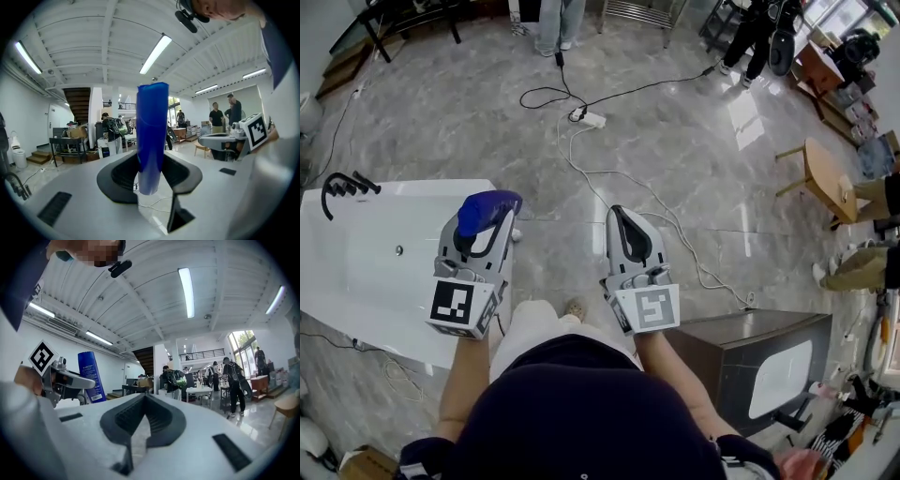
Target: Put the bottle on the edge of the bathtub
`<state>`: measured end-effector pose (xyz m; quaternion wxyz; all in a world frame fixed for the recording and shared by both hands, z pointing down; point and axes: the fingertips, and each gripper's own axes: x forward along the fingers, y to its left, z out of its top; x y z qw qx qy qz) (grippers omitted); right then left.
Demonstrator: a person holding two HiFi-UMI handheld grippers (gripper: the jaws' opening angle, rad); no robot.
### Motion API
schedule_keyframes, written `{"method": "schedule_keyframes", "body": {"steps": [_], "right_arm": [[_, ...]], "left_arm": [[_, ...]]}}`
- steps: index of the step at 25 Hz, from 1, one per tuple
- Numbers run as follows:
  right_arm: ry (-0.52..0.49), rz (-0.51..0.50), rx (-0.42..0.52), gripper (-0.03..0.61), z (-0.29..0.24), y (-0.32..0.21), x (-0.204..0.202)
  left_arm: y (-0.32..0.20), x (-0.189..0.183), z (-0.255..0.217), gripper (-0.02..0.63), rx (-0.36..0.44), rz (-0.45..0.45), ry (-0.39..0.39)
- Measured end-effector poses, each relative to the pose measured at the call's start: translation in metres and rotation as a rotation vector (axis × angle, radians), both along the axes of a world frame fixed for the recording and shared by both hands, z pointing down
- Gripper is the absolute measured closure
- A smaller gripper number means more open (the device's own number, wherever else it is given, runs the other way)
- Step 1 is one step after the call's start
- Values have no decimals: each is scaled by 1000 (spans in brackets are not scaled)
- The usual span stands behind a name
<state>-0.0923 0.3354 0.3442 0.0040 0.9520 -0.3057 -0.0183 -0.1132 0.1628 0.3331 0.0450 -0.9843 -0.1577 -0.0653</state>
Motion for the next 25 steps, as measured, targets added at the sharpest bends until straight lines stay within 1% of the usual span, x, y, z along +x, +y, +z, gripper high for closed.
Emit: {"method": "schedule_keyframes", "body": {"steps": [5,10,16,21,25], "right_arm": [[-27,-27,1,578,9,2,17],[-16,-14,0,578,13,-1,44],[-13,-8,-8,578,15,-24,105],[-7,-14,-10,578,6,-50,160],[-22,-20,-13,578,3,-72,198]], "left_arm": [[-2,16,0,462,15,-32,-9],[-6,46,11,462,17,-22,-18],[-24,107,18,462,7,-7,-26],[-39,156,14,462,13,9,-26],[-54,189,12,462,8,12,-34]]}}
